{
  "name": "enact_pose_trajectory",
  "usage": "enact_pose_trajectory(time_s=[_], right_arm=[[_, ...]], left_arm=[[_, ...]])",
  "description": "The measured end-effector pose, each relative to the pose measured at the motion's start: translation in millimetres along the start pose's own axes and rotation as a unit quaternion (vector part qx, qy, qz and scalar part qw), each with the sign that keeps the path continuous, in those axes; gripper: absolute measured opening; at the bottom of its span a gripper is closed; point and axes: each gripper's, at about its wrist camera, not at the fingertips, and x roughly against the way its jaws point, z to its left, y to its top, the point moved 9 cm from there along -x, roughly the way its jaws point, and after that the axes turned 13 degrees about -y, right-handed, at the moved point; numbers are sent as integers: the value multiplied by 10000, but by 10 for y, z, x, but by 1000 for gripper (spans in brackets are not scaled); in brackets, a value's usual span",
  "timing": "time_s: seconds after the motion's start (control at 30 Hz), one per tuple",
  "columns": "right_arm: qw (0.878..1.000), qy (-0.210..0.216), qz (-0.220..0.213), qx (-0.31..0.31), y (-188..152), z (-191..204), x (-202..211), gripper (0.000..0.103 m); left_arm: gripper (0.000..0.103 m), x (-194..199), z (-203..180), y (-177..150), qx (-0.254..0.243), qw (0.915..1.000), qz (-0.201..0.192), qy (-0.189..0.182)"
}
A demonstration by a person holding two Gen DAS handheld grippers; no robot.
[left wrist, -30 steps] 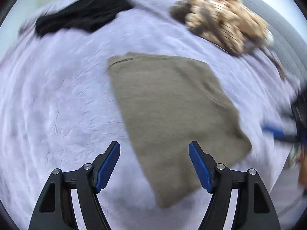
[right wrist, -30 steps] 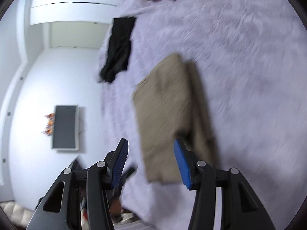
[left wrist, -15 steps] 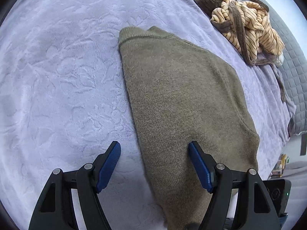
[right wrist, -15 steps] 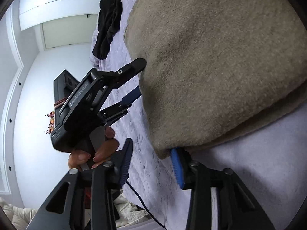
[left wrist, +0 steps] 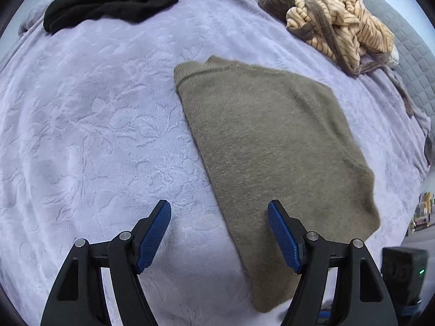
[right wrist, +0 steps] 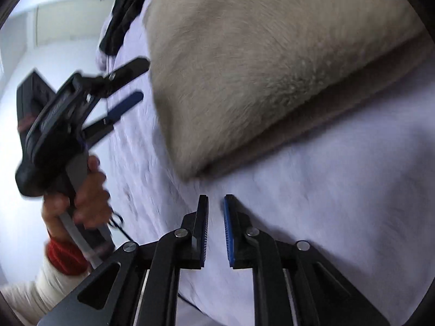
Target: Fold small clothes
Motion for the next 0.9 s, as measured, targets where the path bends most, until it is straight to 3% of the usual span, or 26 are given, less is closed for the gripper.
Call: enact_pose_trajectory(time_s=[0.17,0.3,0.37,0.43,0.5,0.57,0.9], right_arm=[[9945,-7,-1029,170,411,-12,793,15],[9874,-314,-1527,273,989,-74,1069,15],[9859,-608,-1546,213,1196,-205,1021,15],[9827,-1213,-1398,-14,1288,-520,829,9],[9870,-928,-1213,-492,1233,-732,711,5],[9868,-666,-1337,-626,1150,-764,738,5],[9873,-1166,-1053,-250,1036,-722,918,10]], left_arm=[[74,39,-272,40,15,9997,-149,-171],[75,-211,-362,-114,26,9999,82,65],[75,-370,-327,-250,113,9995,261,164],[75,-458,-290,-379,313,9989,352,5],[81,-467,-259,-440,414,9985,350,9],[82,-466,-254,-478,396,9986,349,6],[85,-526,-262,-486,586,9975,360,133]])
